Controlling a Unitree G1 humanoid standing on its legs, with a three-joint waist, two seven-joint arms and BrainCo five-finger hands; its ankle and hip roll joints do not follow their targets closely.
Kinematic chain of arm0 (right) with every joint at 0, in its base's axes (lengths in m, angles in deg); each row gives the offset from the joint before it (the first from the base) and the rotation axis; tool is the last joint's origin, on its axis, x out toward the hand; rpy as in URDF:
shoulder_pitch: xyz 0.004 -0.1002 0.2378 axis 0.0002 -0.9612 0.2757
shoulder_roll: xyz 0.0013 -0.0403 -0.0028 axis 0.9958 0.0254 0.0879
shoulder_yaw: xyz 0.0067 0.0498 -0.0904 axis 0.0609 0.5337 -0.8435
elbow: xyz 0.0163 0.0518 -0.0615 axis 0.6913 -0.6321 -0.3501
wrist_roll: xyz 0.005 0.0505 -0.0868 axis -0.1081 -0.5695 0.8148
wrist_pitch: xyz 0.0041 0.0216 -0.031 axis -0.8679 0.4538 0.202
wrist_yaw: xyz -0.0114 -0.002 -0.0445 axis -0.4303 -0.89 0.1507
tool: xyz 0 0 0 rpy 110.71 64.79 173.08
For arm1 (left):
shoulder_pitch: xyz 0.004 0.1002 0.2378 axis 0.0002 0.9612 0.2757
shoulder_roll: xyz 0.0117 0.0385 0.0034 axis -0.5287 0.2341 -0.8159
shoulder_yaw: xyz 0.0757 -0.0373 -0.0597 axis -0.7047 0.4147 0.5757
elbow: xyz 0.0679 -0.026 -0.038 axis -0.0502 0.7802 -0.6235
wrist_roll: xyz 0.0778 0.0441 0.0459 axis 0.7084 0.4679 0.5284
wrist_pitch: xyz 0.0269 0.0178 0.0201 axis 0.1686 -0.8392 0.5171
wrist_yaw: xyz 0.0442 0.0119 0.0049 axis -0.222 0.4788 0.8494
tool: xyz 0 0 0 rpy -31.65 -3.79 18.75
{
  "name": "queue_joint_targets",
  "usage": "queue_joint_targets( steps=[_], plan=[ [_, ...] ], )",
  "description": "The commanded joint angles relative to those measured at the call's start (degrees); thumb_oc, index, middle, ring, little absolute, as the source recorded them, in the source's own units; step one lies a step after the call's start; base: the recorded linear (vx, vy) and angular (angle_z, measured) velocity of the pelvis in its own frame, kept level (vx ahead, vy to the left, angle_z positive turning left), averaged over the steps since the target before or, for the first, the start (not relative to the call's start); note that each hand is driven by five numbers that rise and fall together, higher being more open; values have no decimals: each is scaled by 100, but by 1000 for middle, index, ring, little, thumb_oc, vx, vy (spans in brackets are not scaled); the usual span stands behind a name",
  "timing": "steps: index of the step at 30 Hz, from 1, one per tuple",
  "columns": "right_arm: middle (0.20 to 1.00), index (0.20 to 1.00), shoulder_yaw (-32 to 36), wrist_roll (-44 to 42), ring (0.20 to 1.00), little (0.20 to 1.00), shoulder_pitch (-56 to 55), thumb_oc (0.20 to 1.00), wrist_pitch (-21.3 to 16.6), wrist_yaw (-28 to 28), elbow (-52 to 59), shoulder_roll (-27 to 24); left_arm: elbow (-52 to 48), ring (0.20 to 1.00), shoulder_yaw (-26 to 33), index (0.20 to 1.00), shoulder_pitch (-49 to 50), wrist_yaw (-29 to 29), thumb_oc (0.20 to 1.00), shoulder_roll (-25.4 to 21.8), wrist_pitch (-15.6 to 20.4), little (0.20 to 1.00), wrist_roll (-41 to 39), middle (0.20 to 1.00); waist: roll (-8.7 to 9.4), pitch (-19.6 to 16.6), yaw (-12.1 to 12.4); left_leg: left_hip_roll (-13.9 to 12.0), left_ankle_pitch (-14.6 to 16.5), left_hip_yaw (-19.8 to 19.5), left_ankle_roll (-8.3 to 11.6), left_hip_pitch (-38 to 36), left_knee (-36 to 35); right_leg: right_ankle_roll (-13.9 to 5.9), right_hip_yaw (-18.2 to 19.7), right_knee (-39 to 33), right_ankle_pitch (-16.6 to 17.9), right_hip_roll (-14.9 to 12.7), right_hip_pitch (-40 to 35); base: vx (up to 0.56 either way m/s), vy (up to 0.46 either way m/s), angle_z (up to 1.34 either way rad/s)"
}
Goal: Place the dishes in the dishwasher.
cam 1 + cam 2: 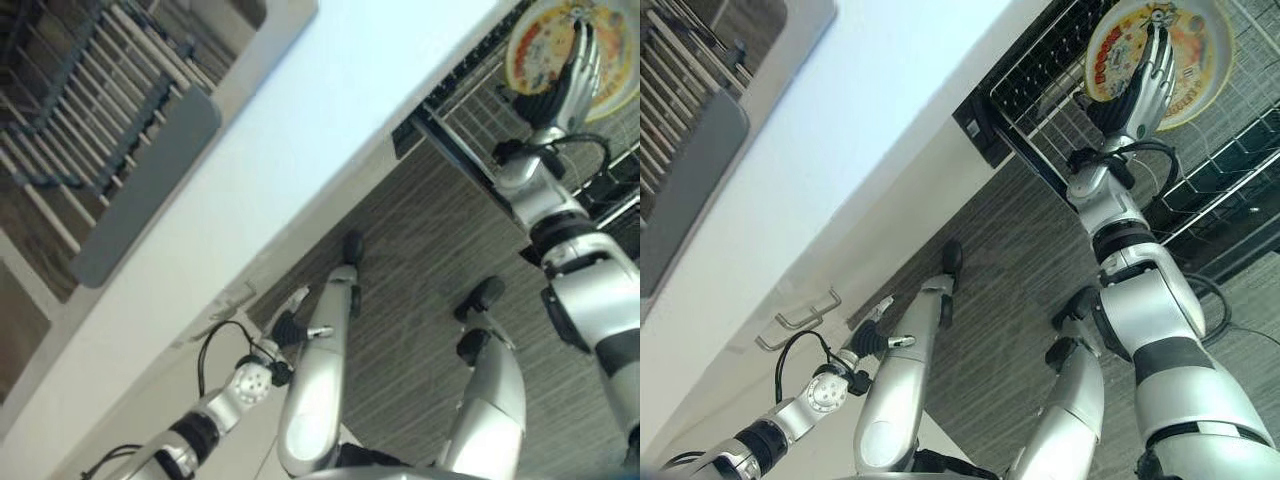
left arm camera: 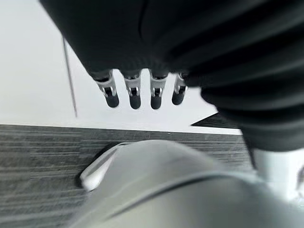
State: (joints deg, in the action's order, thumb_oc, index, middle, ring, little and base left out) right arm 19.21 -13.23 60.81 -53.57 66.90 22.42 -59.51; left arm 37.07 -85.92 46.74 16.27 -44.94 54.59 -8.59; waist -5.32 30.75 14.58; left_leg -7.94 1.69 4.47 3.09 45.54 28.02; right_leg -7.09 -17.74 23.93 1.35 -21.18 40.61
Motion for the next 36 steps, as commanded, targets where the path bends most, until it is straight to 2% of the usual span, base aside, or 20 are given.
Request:
queue_joint_targets(
  steps=[1,5,9,10,12,13,15,16,19,21,23,24,26,27,28,29,32,33,35,36],
  plan=[
    [1000,1000,259,-101,1000,1000,-426,1000,-614,617,547,-109,35,1000,-261,1000,392,65,1000,395,-169,1000,-87,1000,-233,-95,16,-13,-29,61,-69,-409,-541,17,-88,788,-692,126,-358,0,0,0],
    [1000,1000,505,-267,1000,1000,-805,1000,-811,726,834,116,209,1000,-198,1000,424,97,1000,556,-293,1000,-176,1000,-179,-95,-76,-70,68,201,-84,-930,-559,13,-111,732,-691,59,-808,-6,28,-10],
    [1000,1000,721,-641,1000,1000,-1413,1000,-1247,424,1247,451,507,1000,44,1000,429,44,1000,781,-510,1000,-312,1000,-76,-95,-207,-78,223,397,-114,-1958,-693,-5,-110,613,-755,1,-1691,38,14,-16],
    [1000,1000,745,-1098,1000,1000,-1655,1000,-2220,175,1546,642,648,1000,118,1000,431,28,1000,915,-604,1000,-197,1000,-48,-95,-290,-72,281,447,-110,-2472,-764,-10,-82,474,-783,23,-2173,76,-7,-20],
    [1000,1000,719,-1163,1000,1000,-1903,1000,-2315,-89,1957,826,753,1000,165,1000,400,-28,1000,966,-706,1000,-241,1000,-5,-95,-378,-62,299,485,-105,-2851,-837,-9,-47,373,-811,65,-2513,111,-16,-16],
    [1000,1000,676,-1552,1000,1000,-2195,1000,-2532,-343,2297,1005,983,1000,250,1000,420,-82,1000,1102,-719,1000,-233,1000,51,-106,-478,-60,304,545,-100,-3287,-958,3,-25,165,-813,116,-2951,132,-44,-13],
    [1000,1000,625,-2001,1000,1000,-2490,1000,-2650,-798,2580,1097,1109,1000,313,1000,543,-94,1000,1184,-750,1000,-261,1000,109,-268,-550,-71,303,588,-84,-3548,-1077,5,-33,-25,-807,176,-3219,75,-54,-15],
    [1000,1000,526,-2408,1000,1000,-2896,1000,-2779,-1624,3043,1204,1318,1000,440,1000,704,-66,1000,1274,-744,1000,-259,1000,167,-481,-666,-110,156,678,-101,-3789,-1289,59,-98,-330,-666,250,-3472,0,-54,-14],
    [1000,1000,402,-1918,1000,1000,-3155,1000,-3309,-1476,3560,1266,1546,1000,578,1000,788,-62,1000,1348,-764,1000,-43,1000,202,-677,-766,-124,142,726,-82,-4056,-1465,52,-99,-593,-640,307,-3736,34,-36,-9],
    [1000,1000,323,-736,1000,1000,-3682,1000,-3563,-1075,4799,1119,2041,1000,833,1000,882,-324,1000,1416,-1008,1000,174,1000,255,-1105,-952,-138,97,803,-49,-4461,-1793,9,-109,-1005,-572,389,-4100,107,-76,-23],
    [1000,1000,388,-695,1000,1000,-3856,1000,-3590,-966,5083,983,2311,1000,991,1000,913,-546,1000,1441,-1095,1000,122,1000,268,-1314,-1018,-173,83,840,-21,-4631,-1912,-5,-135,-1133,-567,424,-4250,70,-100,-22],
    [1000,1000,487,-641,1000,1000,-3980,1000,-3451,-829,5203,894,2412,1000,1064,1000,950,-687,1000,1441,-1157,1000,125,1000,273,-1419,-1047,-188,79,854,-5,-4712,-1960,-14,-157,-1190,-566,436,-4322,78,-100,-17],
    [1000,1000,733,-140,1000,1000,-4192,1000,-3030,-150,5253,652,2530,1000,1232,1000,1035,-1181,1000,1406,-1348,1000,16,1000,280,-1574,-1102,-218,79,878,18,-4856,-2044,-21,-181,-1284,-569,461,-4440,72,-110,-5],
    [1000,1000,1086,-509,1000,1000,-4453,1000,-2797,-292,5366,417,2611,1000,1388,1000,1166,-1663,1000,1422,-1556,1000,-75,1000,293,-1668,-1152,-261,70,884,50,-4948,-2102,-28,-193,-1331,-583,498,-4520,47,-143,-1],
    [1000,1000,1292,-693,1000,1000,-4621,1000,-2589,-385,5402,309,2667,1000,1464,1000,1255,-1852,1000,1444,-1656,1000,-181,1000,298,-1707,-1176,-283,68,878,70,-4988,-2126,-27,-197,-1353,-595,520,-4562,37,-163,-2],
    [1000,1000,1454,-1010,1000,1000,-4769,1000,-2674,-985,5352,205,2751,1000,1541,1000,1354,-1902,1000,1470,-1669,1000,-253,1000,309,-1736,-1205,-297,80,874,81,-5046,-2149,-20,-186,-1384,-624,553,-4620,13,-118,5],
    [1000,1000,1714,-1266,1000,1000,-5216,1000,-2463,-990,5346,117,2798,1000,1772,1000,1456,-2015,1000,1441,-1717,1000,-126,1000,318,-1785,-1267,-336,77,913,102,-5141,-2193,-12,-206,-1376,-659,578,-4674,37,-101,5],
    [1000,1000,1978,-1941,1000,1000,-5497,1000,-2408,-1621,5218,44,2849,1000,1903,1000,1528,-2130,1000,1406,-1766,1000,-142,1000,337,-1816,-1332,-366,92,943,114,-5182,-2185,-3,-223,-1361,-685,597,-4692,37,-101,-5],
    [1000,1000,2306,-2626,1000,1000,-5764,1000,-2241,-2090,5020,29,2907,1000,1977,1000,1532,-2203,1000,1378,-1882,1000,-155,1000,354,-1825,-1404,-375,123,947,124,-5195,-2144,14,-218,-1350,-705,615,-4706,36,-113,0],
    [1000,1000,2467,-3165,1000,1000,-5905,1000,-2160,-2529,4858,46,2907,1000,1984,1000,1523,-2199,1000,1347,-1952,1000,-90,1000,360,-1821,-1447,-387,135,953,133,-5197,-2115,20,-209,-1336,-709,620,-4701,21,-74,4]
  ],
)
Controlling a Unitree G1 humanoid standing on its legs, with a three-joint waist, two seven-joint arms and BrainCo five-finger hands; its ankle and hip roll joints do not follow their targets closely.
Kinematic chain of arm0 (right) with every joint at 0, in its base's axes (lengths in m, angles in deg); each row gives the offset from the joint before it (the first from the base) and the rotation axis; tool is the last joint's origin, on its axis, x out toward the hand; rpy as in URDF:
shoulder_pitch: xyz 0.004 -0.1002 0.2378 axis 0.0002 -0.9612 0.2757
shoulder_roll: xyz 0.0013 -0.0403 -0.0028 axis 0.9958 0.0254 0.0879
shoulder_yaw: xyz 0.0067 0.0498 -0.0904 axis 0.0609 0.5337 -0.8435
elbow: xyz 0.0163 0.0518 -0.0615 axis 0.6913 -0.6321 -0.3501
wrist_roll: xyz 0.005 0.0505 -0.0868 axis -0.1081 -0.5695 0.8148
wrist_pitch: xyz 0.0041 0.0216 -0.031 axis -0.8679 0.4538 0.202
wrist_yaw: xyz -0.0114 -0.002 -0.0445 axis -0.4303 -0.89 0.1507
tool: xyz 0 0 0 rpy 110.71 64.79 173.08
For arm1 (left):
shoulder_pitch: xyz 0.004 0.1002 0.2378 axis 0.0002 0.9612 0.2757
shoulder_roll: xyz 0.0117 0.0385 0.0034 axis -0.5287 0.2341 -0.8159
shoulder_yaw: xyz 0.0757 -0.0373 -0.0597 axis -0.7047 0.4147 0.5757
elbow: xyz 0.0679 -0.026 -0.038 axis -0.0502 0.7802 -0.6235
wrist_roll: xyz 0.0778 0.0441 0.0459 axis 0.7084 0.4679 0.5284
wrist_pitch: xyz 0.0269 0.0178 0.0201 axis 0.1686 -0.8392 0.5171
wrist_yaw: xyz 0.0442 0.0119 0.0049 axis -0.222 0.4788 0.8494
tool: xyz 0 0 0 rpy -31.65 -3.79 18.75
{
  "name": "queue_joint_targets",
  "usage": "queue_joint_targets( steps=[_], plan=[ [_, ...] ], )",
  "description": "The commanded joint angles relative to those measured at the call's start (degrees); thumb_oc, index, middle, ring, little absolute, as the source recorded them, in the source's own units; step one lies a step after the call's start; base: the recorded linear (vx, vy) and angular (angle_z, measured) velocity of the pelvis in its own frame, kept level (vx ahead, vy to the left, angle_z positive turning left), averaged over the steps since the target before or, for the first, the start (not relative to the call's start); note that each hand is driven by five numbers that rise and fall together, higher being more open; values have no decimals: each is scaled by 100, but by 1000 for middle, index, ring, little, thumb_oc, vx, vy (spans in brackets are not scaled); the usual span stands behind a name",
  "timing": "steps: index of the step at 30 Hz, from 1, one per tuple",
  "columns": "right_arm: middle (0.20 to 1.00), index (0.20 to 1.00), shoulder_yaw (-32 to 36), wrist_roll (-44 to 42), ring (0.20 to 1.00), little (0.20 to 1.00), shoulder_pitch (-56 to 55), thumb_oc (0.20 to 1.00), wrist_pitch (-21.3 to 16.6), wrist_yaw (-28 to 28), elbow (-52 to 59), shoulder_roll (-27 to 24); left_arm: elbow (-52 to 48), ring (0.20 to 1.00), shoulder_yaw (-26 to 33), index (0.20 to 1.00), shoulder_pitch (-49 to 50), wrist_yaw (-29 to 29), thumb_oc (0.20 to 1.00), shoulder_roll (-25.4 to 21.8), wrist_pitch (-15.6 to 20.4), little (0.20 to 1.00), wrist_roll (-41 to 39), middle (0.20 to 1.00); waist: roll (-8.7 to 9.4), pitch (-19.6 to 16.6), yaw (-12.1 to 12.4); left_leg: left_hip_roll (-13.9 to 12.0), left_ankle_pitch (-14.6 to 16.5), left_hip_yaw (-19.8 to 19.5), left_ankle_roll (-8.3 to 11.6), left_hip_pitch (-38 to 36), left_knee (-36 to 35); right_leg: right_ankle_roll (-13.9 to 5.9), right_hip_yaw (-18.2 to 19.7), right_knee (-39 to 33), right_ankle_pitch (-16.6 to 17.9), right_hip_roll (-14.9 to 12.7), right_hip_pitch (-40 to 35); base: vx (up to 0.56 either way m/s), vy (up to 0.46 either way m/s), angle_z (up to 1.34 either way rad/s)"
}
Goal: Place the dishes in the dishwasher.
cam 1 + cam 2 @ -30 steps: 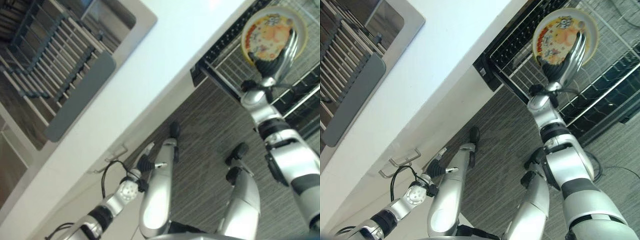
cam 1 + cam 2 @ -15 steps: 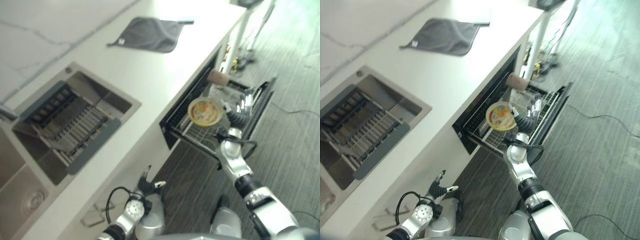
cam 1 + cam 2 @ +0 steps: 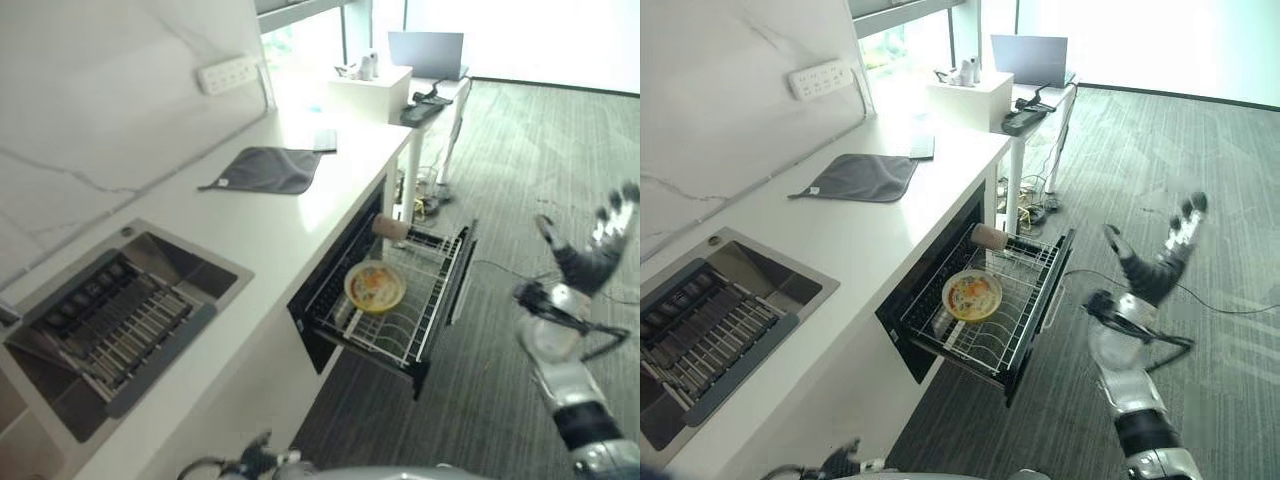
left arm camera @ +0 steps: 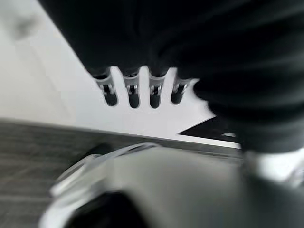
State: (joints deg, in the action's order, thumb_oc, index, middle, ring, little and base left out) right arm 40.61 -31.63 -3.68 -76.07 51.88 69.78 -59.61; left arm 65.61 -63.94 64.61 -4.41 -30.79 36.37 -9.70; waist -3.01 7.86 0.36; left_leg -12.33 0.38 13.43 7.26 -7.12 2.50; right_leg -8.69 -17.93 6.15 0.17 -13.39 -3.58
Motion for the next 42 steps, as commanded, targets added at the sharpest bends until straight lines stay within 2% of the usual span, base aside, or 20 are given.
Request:
queue_joint_targets(
  steps=[1,4,11,16,18,22,23,26,29,30,31,32,33,35,36,37,40,42],
  plan=[
    [1000,1000,394,-1467,1000,1000,496,1000,137,-1196,35,74,58,1000,-219,1000,-269,-118,1000,-78,-150,1000,69,1000,130,469,-40,49,272,57,-280,69,451,181,-185,450,-592,-159,-280,22,-74,3],
    [1000,1000,605,-2240,1000,1000,353,1000,293,-1900,-596,193,74,1000,-366,1000,-341,-144,1000,-135,-281,1000,227,1000,106,495,-107,44,259,78,-262,18,437,155,-164,392,-539,-159,-318,47,-70,-8],
    [1000,1000,342,-2561,1000,1000,404,1000,481,-2377,-1235,493,-121,1000,-704,1000,-440,-155,1000,-111,-406,1000,185,1000,7,573,-82,141,235,-11,-272,19,301,51,-142,324,-426,-231,-267,76,-3,6],
    [1000,1000,18,-3852,1000,1000,667,1000,745,-3088,-1995,742,-142,1000,-861,1000,-525,-61,1000,-97,-431,1000,245,1000,-50,731,51,221,254,-114,-303,187,373,29,-158,454,-440,-312,-106,84,28,8],
    [1000,1000,-37,-4193,1000,1000,894,1000,821,-3238,-2231,748,-157,1000,-999,1000,-695,59,1000,-137,-334,1000,527,1000,-73,900,97,273,330,-208,-336,437,583,51,-99,702,-511,-357,144,-73,33,10],
    [1000,1000,-202,-4536,1000,1000,1598,1000,920,-3626,-2645,636,-252,1000,-1437,1000,-1285,422,1000,-179,-261,1000,406,1000,-111,1513,178,385,505,-456,-449,1373,1420,177,153,1714,-687,-477,1112,-255,19,25],
    [1000,1000,-210,-4812,1000,1000,1749,1000,1072,-3783,-2769,671,-266,1000,-1495,1000,-1385,498,1000,-163,-281,1000,414,1000,-125,1629,189,399,545,-498,-471,1566,1624,218,206,1991,-752,-513,1329,-123,5,21],
    [1000,1000,-218,-4878,1000,1000,2114,1000,1322,-3984,-3122,776,-314,1000,-1629,1000,-1520,786,1000,-60,-257,1000,478,1000,-196,1839,251,468,644,-591,-517,1956,2083,320,278,2693,-980,-628,1775,-1,26,18],
    [1000,1000,-211,-4907,1000,1000,2344,1000,1364,-4069,-3305,810,-326,1000,-1651,1000,-1563,922,1000,-38,-187,1000,440,1000,-269,1938,290,516,676,-612,-536,2119,2242,370,312,3023,-1110,-673,1986,66,41,7],
    [1000,1000,-200,-4882,1000,1000,2504,1000,1403,-4192,-3413,813,-368,1000,-1651,1000,-1554,981,1000,-19,-84,1000,382,1000,-328,2006,327,561,827,-661,-517,2178,2376,348,395,3286,-1315,-687,2102,116,45,2],
    [1000,1000,-193,-4823,1000,1000,2582,1000,1424,-4226,-3444,790,-385,1000,-1638,1000,-1540,1008,1000,-12,-25,1000,383,1000,-354,2038,347,586,828,-676,-521,2222,2407,365,410,3351,-1340,-682,2153,40,52,0],
    [1000,1000,-189,-4810,1000,1000,2603,1000,1422,-4243,-3448,784,-391,1000,-1634,1000,-1543,1015,1000,-12,-13,1000,380,1000,-370,2053,352,584,693,-652,-558,2278,2369,424,367,3311,-1212,-683,2204,20,32,-2],
    [1000,1000,-195,-4752,1000,1000,2644,1000,1452,-4295,-3450,775,-399,1000,-1623,1000,-1521,1032,1000,-7,25,1000,379,1000,-380,2061,365,603,828,-688,-527,2258,2432,382,420,3413,-1364,-680,2197,22,47,-2],
    [1000,1000,-233,-4519,1000,1000,2851,1000,1552,-4542,-3423,707,-438,1000,-1605,1000,-1480,1088,1000,-20,167,1000,303,1000,-432,2103,403,652,817,-716,-541,2324,2449,427,464,3525,-1423,-653,2298,16,72,2],
    [1000,1000,-264,-4380,1000,1000,2919,1000,1603,-4696,-3388,689,-471,1000,-1587,1000,-1468,1096,1000,-34,206,1000,271,1000,-460,2134,417,658,669,-704,-575,2387,2403,496,428,3496,-1302,-643,2359,-76,81,0],
    [1000,1000,-319,-4193,1000,1000,2972,1000,1648,-4819,-3296,668,-497,1000,-1570,1000,-1449,1103,1000,-57,249,1000,247,1000,-469,2155,429,675,650,-720,-576,2397,2390,506,437,3508,-1307,-627,2376,-80,71,1],
    [1000,1000,-700,-3661,1000,1000,3097,1000,1955,-5408,-2571,580,-755,1000,-1451,1000,-1331,1152,1000,-205,294,1000,396,1000,-401,2191,533,662,672,-750,-530,2361,2324,435,362,3485,-1385,-653,2328,32,48,8],
    [1000,1000,-816,-3638,1000,1000,3142,1000,2083,-5460,-2245,516,-884,1000,-1383,1000,-1290,1143,1000,-284,238,1000,361,1000,-376,2192,577,631,648,-732,-525,2450,2338,421,293,3509,-1356,-697,2408,-71,20,6]
  ],
)
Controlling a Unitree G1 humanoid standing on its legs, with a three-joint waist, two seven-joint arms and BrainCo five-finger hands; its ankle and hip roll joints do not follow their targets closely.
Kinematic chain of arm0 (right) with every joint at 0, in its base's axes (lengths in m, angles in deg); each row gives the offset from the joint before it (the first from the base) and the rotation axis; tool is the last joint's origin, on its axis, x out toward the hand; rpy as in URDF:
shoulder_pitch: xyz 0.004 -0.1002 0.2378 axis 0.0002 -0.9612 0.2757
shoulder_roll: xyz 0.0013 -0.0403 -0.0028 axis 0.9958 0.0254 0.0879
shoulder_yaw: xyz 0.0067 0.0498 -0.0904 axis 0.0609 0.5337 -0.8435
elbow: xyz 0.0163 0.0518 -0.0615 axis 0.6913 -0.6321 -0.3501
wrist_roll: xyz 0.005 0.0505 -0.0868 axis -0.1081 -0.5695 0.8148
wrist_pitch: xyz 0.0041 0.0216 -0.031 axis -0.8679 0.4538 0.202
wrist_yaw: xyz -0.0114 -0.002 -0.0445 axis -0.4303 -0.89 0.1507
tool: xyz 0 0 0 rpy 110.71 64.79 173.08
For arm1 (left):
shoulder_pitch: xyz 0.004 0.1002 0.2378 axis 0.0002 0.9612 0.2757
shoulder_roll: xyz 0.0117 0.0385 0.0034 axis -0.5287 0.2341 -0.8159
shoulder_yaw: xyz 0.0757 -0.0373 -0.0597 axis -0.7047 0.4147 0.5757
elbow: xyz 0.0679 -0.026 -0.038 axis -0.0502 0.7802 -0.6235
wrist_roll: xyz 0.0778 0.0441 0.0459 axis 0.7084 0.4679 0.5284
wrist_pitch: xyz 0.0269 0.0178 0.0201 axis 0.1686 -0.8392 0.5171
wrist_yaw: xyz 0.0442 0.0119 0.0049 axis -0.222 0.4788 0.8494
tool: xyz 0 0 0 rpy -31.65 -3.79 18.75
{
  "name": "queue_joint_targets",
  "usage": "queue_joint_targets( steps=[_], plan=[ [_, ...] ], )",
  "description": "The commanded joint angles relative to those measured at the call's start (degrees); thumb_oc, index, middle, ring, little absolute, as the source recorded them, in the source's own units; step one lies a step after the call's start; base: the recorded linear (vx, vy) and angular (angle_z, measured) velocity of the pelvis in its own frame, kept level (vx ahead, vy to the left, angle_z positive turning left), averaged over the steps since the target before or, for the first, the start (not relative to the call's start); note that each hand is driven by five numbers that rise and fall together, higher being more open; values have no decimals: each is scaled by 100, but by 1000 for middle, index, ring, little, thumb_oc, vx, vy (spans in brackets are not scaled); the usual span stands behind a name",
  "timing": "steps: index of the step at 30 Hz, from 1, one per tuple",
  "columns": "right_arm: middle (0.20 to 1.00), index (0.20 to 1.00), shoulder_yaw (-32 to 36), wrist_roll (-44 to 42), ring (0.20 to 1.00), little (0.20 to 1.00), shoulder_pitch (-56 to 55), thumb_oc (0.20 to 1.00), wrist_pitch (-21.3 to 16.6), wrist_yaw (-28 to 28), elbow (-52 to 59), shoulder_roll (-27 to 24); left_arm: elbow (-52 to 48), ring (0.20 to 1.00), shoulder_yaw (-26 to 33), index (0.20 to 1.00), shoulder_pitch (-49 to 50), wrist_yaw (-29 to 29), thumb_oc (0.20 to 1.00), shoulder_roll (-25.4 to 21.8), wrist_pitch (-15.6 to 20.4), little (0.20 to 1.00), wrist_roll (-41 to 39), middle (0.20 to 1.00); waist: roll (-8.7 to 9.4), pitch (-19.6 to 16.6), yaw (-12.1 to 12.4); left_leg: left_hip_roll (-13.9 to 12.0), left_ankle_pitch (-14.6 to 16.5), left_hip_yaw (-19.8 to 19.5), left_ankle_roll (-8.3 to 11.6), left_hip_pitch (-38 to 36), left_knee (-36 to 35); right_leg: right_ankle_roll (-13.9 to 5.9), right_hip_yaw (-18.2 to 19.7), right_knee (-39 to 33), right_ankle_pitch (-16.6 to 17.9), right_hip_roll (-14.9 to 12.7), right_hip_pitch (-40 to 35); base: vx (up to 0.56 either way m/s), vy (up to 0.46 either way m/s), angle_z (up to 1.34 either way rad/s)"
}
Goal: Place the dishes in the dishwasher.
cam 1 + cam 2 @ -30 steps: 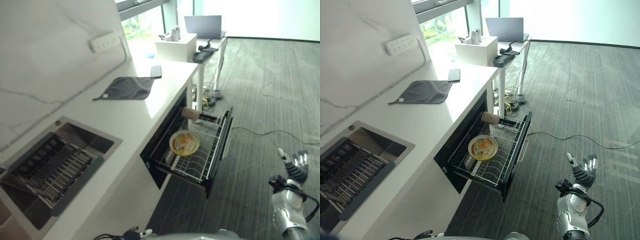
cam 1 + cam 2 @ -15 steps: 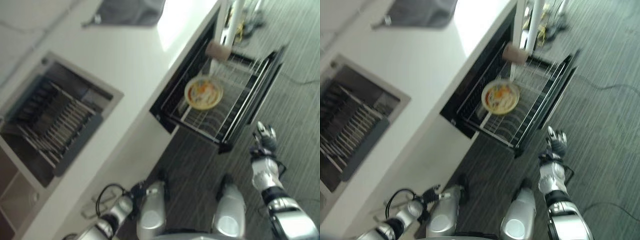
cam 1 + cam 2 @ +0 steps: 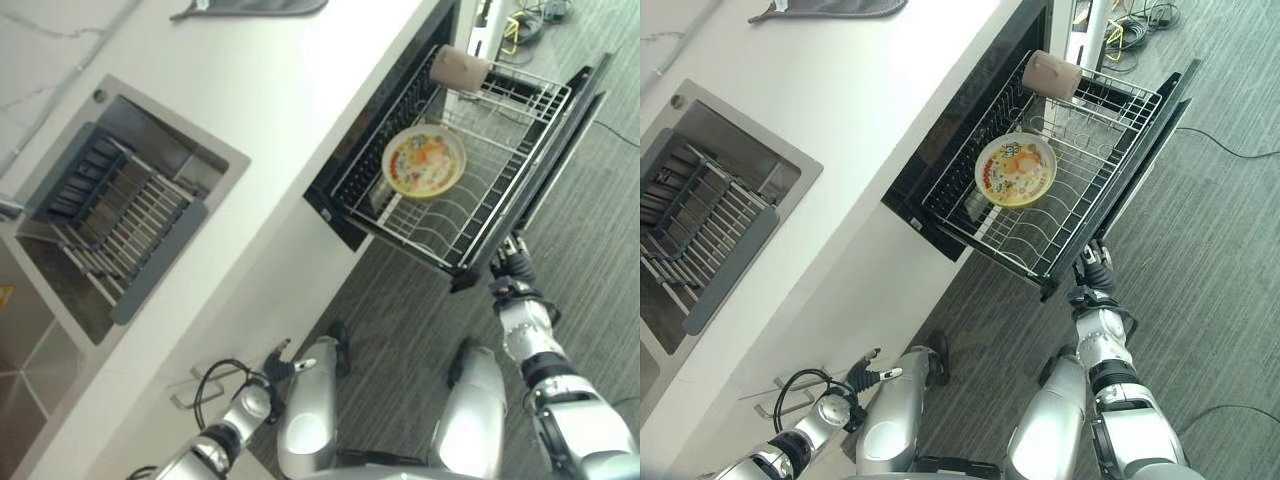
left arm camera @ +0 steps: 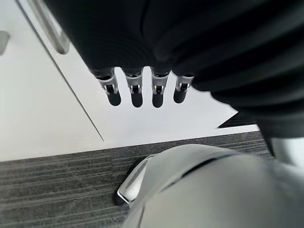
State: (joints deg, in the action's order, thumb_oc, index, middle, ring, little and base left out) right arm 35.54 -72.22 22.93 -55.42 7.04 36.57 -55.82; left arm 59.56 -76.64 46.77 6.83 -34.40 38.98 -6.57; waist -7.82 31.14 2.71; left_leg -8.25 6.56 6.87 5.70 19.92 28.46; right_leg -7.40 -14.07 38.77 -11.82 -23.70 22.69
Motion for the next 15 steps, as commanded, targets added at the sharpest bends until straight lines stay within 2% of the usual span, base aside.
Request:
queue_joint_targets(
  steps=[1,8,9,13,14,15],
  plan=[
    [1000,1000,-363,465,1000,1000,510,1000,92,-1007,1242,110,-315,1000,-69,1000,520,5,1000,47,-26,1000,41,1000,117,-135,366,200,21,-64,-368,-218,-245,290,-127,276,-151,309,-182,-58,10,2],
    [1000,1000,-695,946,1000,1000,896,1000,450,-924,1721,6,-576,1000,7,1000,652,46,1000,-95,-14,1000,88,1000,159,-134,540,125,-55,-45,-357,-10,-194,277,-274,376,-109,209,-27,-34,43,8],
    [1000,1000,-850,1374,1000,1000,1205,1000,415,-822,1703,-81,-681,1000,12,1000,702,156,1000,-140,54,1000,196,1000,156,-134,631,107,-88,-52,-352,38,-203,288,-305,390,-108,189,-1,-17,184,15],
    [1000,1000,-1197,1623,1000,1000,1887,1000,793,-700,1619,-52,-837,1000,-39,1000,805,243,1000,-185,65,1000,307,1000,150,-134,907,201,-222,-158,-392,-79,-404,267,-409,188,-22,157,-234,32,267,16],
    [1000,1000,-1229,1782,1000,1000,1987,1000,764,-633,1572,-45,-853,1000,-49,1000,796,341,1000,-195,20,1000,382,1000,150,-134,953,212,-231,-168,-405,-74,-408,259,-432,167,-5,137,-261,36,320,25],
    [1000,1000,-1363,2377,1000,1000,2442,1000,557,-295,1233,-58,-865,1000,-101,1000,704,460,1000,-281,-92,1000,472,1000,153,-134,1114,279,-256,-242,-442,-17,-424,212,-456,16,87,93,-339,40,343,20]
  ],
)
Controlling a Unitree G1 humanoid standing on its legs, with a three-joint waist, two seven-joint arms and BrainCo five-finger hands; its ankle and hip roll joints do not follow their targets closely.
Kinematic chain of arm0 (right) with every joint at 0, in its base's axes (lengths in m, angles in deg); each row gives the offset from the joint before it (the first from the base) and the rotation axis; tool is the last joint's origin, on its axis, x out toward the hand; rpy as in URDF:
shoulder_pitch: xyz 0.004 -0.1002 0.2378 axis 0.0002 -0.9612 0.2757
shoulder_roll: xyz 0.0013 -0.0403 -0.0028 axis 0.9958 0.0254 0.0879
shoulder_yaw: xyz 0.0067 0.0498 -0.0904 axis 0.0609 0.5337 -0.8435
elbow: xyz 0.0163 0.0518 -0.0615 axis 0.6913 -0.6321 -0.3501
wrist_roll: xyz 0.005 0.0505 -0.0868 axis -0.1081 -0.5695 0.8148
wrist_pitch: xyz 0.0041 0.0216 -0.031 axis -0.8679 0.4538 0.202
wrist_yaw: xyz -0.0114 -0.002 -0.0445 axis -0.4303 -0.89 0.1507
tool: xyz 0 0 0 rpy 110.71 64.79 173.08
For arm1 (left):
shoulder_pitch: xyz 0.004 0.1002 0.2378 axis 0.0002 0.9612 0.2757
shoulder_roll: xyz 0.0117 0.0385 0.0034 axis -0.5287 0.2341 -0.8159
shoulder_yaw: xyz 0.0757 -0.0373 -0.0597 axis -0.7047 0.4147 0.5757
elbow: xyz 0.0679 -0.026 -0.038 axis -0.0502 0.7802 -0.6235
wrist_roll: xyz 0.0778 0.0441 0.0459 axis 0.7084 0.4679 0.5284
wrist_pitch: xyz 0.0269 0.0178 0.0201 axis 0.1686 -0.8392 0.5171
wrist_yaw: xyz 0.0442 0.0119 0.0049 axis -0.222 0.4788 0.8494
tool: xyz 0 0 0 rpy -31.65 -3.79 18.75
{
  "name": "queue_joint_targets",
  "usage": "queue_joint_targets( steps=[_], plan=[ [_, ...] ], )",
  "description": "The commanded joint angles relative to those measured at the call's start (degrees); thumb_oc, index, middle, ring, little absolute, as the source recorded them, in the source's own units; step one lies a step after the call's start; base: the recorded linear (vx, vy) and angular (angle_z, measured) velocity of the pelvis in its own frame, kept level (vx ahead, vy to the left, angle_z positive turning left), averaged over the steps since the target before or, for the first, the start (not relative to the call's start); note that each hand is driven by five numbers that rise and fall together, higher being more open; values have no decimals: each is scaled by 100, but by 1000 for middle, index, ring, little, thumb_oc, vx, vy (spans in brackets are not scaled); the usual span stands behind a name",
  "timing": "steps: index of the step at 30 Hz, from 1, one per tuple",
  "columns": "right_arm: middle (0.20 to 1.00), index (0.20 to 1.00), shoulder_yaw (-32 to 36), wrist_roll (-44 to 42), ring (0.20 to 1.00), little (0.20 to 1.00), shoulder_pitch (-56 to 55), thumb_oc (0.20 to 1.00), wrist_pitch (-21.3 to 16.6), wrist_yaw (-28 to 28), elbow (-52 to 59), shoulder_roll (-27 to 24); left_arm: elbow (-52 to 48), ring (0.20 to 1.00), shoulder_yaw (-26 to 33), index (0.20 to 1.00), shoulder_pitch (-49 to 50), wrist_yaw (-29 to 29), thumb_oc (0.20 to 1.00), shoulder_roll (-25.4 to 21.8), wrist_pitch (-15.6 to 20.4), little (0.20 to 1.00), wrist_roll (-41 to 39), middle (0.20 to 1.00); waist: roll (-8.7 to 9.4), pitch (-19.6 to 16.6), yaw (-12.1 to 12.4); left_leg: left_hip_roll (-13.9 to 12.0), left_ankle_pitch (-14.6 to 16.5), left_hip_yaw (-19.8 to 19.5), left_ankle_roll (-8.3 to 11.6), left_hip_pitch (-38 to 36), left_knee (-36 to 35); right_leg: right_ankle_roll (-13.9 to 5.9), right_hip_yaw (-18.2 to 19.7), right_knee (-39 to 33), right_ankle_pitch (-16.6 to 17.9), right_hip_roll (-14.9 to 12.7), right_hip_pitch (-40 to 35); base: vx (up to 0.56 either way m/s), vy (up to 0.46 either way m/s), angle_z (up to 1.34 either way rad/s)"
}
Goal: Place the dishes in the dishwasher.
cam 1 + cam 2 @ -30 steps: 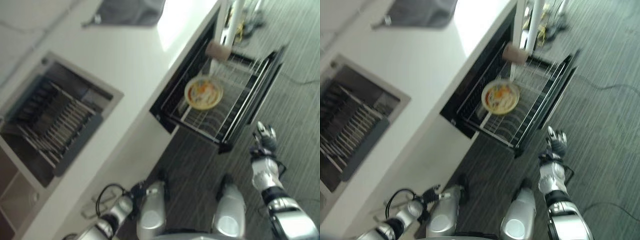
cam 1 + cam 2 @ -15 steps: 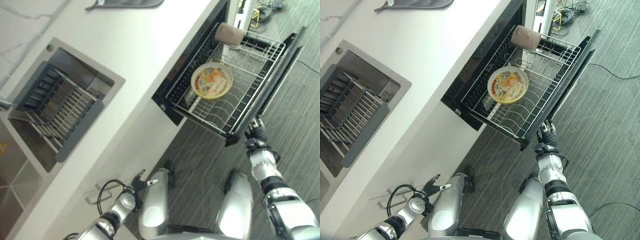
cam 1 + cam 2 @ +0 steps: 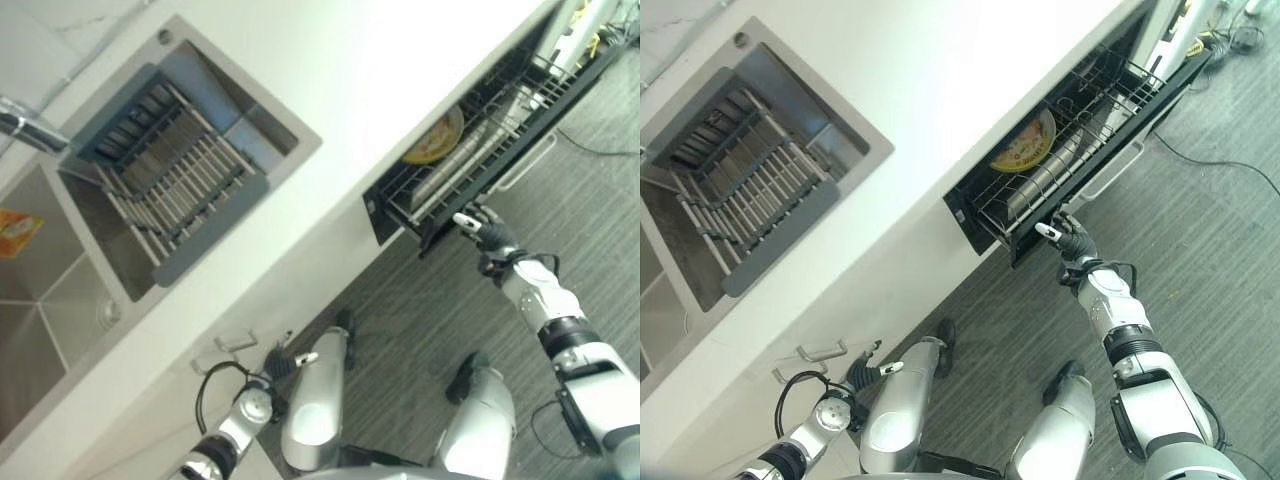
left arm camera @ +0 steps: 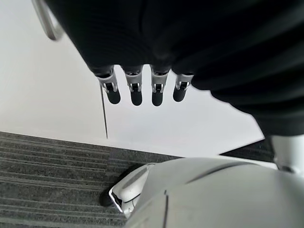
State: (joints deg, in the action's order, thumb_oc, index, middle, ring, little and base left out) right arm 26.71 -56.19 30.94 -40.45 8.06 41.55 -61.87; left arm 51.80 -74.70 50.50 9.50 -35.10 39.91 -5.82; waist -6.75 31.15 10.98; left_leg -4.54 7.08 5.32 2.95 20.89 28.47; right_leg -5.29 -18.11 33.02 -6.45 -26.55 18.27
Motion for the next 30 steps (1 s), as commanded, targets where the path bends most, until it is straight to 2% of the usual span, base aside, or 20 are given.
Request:
queue_joint_targets(
  steps=[1,3,6,11,14,16,23,27,29,30],
  plan=[
    [1000,1000,-544,990,1000,1000,1955,1000,-1040,-333,393,472,-56,1000,-315,1000,315,129,1000,-239,-116,1000,507,1000,55,-136,411,-50,-321,-136,-196,-78,-436,-45,-73,401,-314,340,34,39,326,14],
    [1000,1000,-631,1097,1000,1000,2378,1000,-1149,-316,61,358,-109,1000,-340,1000,260,-16,1000,-364,-105,1000,439,1000,116,-136,582,-41,-313,-186,-219,9,-454,-113,-167,74,-48,275,-43,0,107,43],
    [1000,1000,-797,938,1000,1000,3073,1000,-1174,-259,-336,225,-167,1000,-227,1000,155,-163,1000,-540,-171,1000,-89,1000,271,-136,851,-64,-317,-289,-202,263,-419,-206,-368,-300,245,176,-89,-13,-3,29],
    [1000,1000,-840,714,1000,1000,3381,1000,-1226,-208,-538,69,-377,1000,1,1000,294,-487,1000,-772,-205,1000,-587,1000,354,-136,1121,-59,-328,-430,-163,411,-339,-268,-649,-549,404,115,-256,44,-68,16],
    [1000,1000,-855,571,1000,1000,3499,1000,-1263,-149,-630,26,-430,1000,56,1000,353,-528,1000,-871,-190,1000,-540,1000,395,-136,1199,-88,-319,-473,-140,405,-300,-286,-757,-646,455,123,-373,84,-87,10],
    [1000,1000,-813,430,1000,1000,3563,1000,-1228,-121,-665,-16,-570,1000,33,1000,375,-563,1000,-982,-308,1000,-516,1000,424,-136,1242,-89,-303,-498,-134,388,-292,-315,-808,-745,506,136,-450,71,-92,4],
    [1000,1000,-837,322,1000,1000,3285,1000,-960,-92,-711,129,-614,1000,74,1000,382,-884,1000,-967,-459,1000,-880,1000,410,-136,1175,-125,-333,-489,-109,318,-390,-365,-772,-943,582,202,-493,38,-94,4],
    [1000,1000,-718,258,1000,1000,2447,1000,-764,-175,-587,427,-661,1000,171,1000,424,-1590,1000,-698,-319,1000,-1457,1000,373,-136,991,-151,-345,-457,-80,137,-550,-396,-656,-1120,614,247,-524,-17,-65,-7],
    [1000,1000,-639,266,1000,1000,1867,1000,-661,-188,-467,576,-637,1000,253,1000,509,-1878,1000,-532,-467,1000,-2092,1000,354,-136,858,-180,-357,-414,-64,-13,-651,-412,-582,-1250,646,293,-596,5,-67,-20],
    [1000,1000,-633,348,1000,1000,1328,1000,-635,-159,-331,698,-483,1000,423,1000,530,-2249,1000,-384,-464,1000,-2487,1000,363,-136,729,-208,-371,-359,-62,-95,-722,-424,-511,-1315,668,321,-609,4,-56,-22]
  ],
)
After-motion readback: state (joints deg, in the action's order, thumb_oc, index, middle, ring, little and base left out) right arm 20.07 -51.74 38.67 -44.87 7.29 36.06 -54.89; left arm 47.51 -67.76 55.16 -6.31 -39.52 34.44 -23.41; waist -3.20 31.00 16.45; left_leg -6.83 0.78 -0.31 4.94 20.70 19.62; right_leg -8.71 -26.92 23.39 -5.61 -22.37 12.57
